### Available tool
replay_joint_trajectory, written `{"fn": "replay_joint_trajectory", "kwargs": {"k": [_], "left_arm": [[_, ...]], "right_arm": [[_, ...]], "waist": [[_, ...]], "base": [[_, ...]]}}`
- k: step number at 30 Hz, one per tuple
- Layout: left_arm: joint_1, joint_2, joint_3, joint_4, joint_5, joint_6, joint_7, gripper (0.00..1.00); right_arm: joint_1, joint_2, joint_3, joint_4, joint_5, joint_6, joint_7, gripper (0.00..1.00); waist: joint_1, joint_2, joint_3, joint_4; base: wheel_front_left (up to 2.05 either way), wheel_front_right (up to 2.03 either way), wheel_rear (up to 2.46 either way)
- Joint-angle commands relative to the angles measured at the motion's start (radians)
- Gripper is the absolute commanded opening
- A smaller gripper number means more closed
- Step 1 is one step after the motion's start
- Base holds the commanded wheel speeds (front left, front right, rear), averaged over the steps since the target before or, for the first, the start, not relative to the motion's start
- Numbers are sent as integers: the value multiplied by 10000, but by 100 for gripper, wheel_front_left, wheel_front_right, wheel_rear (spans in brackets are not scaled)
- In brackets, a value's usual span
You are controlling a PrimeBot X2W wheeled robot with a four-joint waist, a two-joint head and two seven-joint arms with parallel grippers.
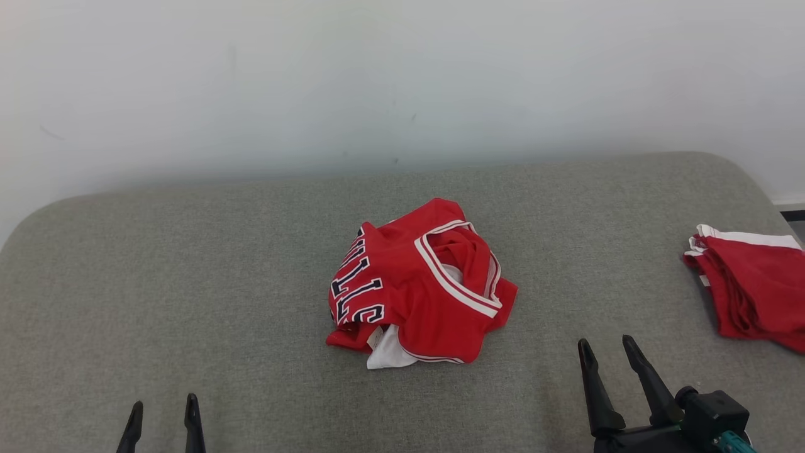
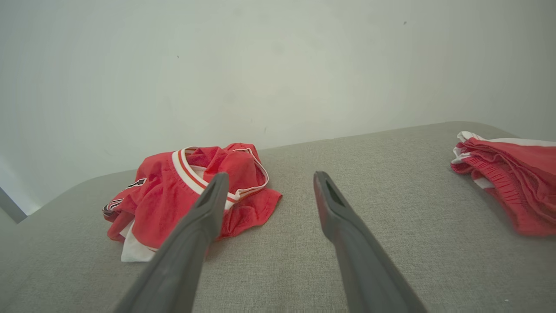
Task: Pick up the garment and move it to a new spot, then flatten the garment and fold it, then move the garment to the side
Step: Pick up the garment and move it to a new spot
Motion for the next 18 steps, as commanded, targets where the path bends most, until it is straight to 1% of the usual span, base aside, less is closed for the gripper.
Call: {"fn": "replay_joint_trajectory", "kwargs": {"k": [1,9,18], "left_arm": [[4,-45,56,42,95,-55,-27,100],[-176,-125,169,158,216,-122,-28,100],[-241,-187,138,251,244,-174,-28,100]], "right_arm": [[-13,15,11,41,-60,-26,-2,100],[-153,63,110,4,-59,-25,-2,100],[-183,100,138,-95,-51,-25,-2,100]], "waist": [[0,0,26,-98],[0,0,139,-269],[0,0,248,-302]], "base": [[0,0,0],[0,0,0],[0,0,0]]}}
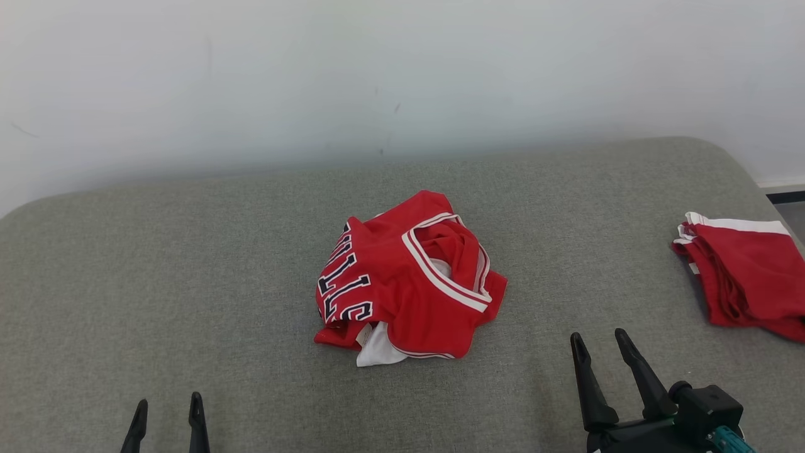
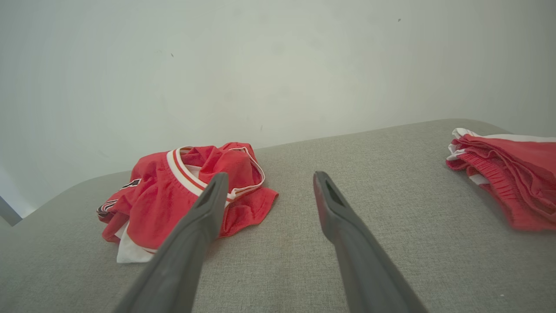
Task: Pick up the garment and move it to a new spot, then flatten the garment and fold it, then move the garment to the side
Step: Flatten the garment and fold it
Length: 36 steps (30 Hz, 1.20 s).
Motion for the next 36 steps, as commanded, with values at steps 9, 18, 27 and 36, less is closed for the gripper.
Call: {"fn": "replay_joint_trajectory", "kwargs": {"k": [9,18,27,36], "left_arm": [[-161,-52,-158,-90,150,-29,-28,100],[-926,14,-1099,313,183,-172,176,100],[-2509,278,-2984,904,-1215,-244,2637,100],[-3581,241,-4309,1617,-1827,-234,3527,100]], "right_arm": [[-43,18,36,-67,26,-23,-2,100],[-138,36,180,-53,80,-25,-2,100],[-316,47,333,-39,102,-25,-2,100],[-470,26,410,-63,141,-23,-1,100]], "waist": [[0,0,19,-1],[0,0,106,-368],[0,0,423,-1547],[0,0,748,-2765]], "base": [[0,0,0],[0,0,0],[0,0,0],[0,0,0]]}}
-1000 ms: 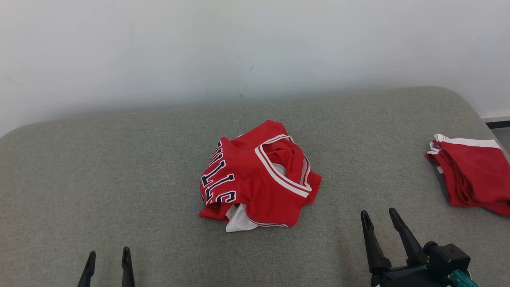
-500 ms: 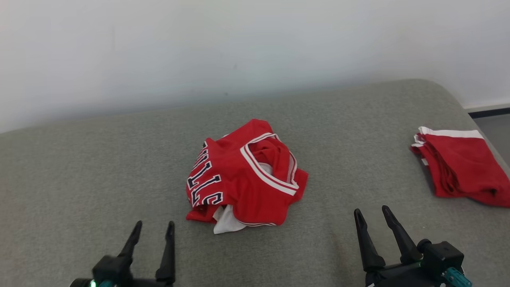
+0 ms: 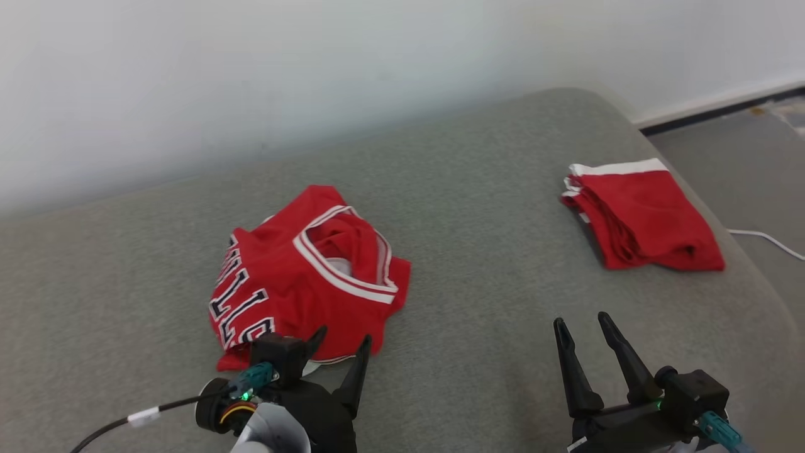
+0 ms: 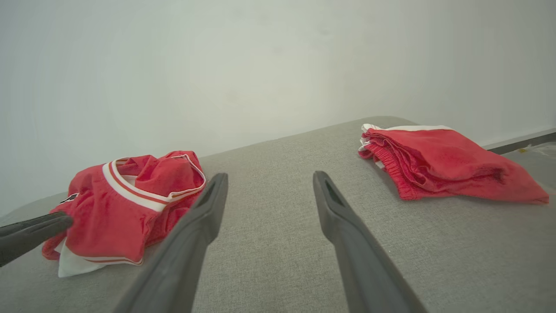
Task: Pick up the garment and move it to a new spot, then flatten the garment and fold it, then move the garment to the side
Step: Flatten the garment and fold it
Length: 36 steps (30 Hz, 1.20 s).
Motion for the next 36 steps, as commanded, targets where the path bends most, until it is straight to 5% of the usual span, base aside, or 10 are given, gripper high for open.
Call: {"fn": "replay_joint_trajectory", "kwargs": {"k": [1,13,23,24,25,32,36], "left_arm": [[-219,-5,-78,187,43,32,58,100],[-1513,-125,-150,2075,841,1649,131,100],[-1935,13,106,2988,989,2616,-22,98],[-1980,13,140,3038,932,2613,-82,28],[-2036,9,186,3048,882,2614,-174,0],[-2455,-149,327,2736,233,2249,-744,0],[-3331,-261,203,1929,-728,1692,-925,0]], "right_arm": [[-90,10,15,-25,79,-25,-1,100],[-252,216,110,-124,116,-23,-1,100],[-243,354,-77,-200,80,-23,-1,100],[-268,372,-84,-208,88,-23,-1,100],[-293,384,-76,-209,96,-23,-1,100],[-333,432,-72,-167,66,-23,-1,100],[-318,401,-49,-127,65,-23,-1,100]], "waist": [[-1,-1,315,-759],[-1,-1,908,-1949],[-1,-1,1128,-2010],[-1,-1,1149,-1973],[-1,-1,1161,-1938],[-1,-1,1082,-1646],[-1,-1,942,-1455]], "base": [[0,0,0],[0,0,0],[0,0,0],[0,0,0],[0,0,0],[0,0,0],[0,0,0]]}}
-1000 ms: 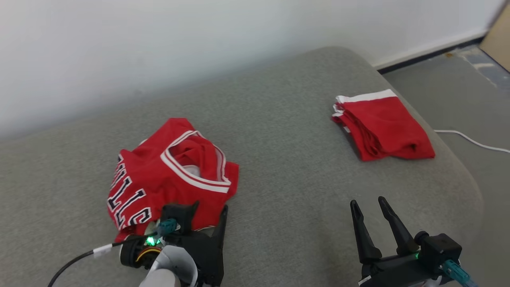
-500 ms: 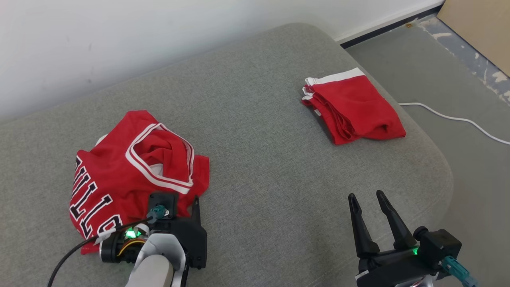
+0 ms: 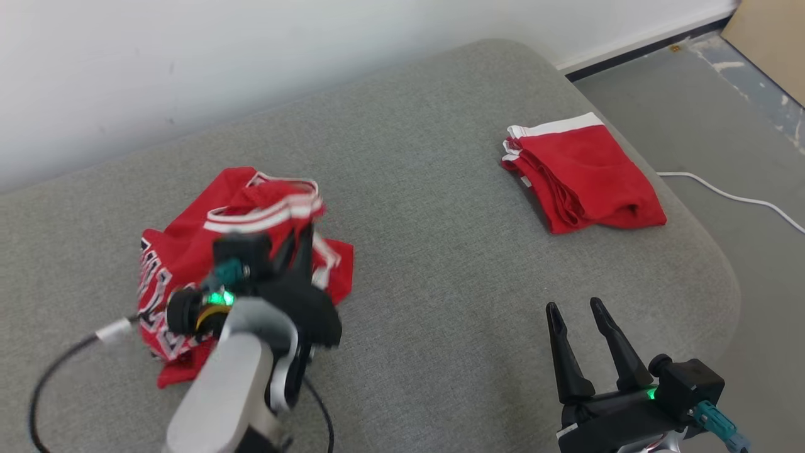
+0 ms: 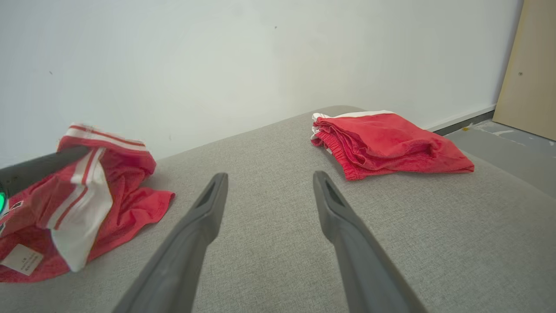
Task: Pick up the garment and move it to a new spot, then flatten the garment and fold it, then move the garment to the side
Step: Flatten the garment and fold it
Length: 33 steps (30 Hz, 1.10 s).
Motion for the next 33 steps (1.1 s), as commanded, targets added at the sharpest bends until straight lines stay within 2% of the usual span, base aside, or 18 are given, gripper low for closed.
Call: {"fn": "replay_joint_trajectory", "kwargs": {"k": [1,3,4,5,11,16,19,23,27,33], "left_arm": [[-512,-36,67,-359,-699,-202,-119,0],[-1049,-62,-133,-813,-1681,-345,-275,0],[-1049,-62,-133,-813,-1681,-345,-275,0],[-1363,-74,-315,-1058,-2191,-358,-400,0],[-3025,-55,-1213,-2162,-4889,-96,-1859,0],[-4157,-56,-1701,-2671,-6295,79,-2578,0],[-4507,-49,-1471,-3196,-6967,155,-2677,0],[-3654,-42,-1128,-3574,-7471,299,-2667,0],[-2299,-35,-814,-3002,-7110,495,-2673,0],[235,-51,533,-1742,-6571,255,-2675,0]], "right_arm": [[-18,-6,25,14,-20,-25,-3,100],[-47,-4,99,49,-20,-23,-3,100],[-47,-4,99,49,-20,-23,-3,100],[-67,-5,132,63,-17,-23,-3,100],[-90,-23,222,131,9,-23,-3,100],[-64,-91,306,190,-4,-23,-3,100],[-95,-103,365,193,-5,-25,-3,100],[-140,-101,347,129,58,-23,-3,100],[-156,-99,232,50,54,-23,-3,100],[-187,-150,133,-54,-55,-23,-5,100]], "waist": [[0,-1,-103,109],[0,-1,-164,114],[0,-1,-164,114],[0,-1,-184,111],[0,-1,-295,109],[0,-1,-428,117],[0,-1,-424,148],[0,-1,-223,399],[0,-1,13,857],[0,-1,207,1533]], "base": [[0,0,0],[0,0,0],[0,0,0],[0,0,0],[0,0,0],[0,0,0],[0,0,0],[0,0,0],[0,0,0],[0,0,0]]}}
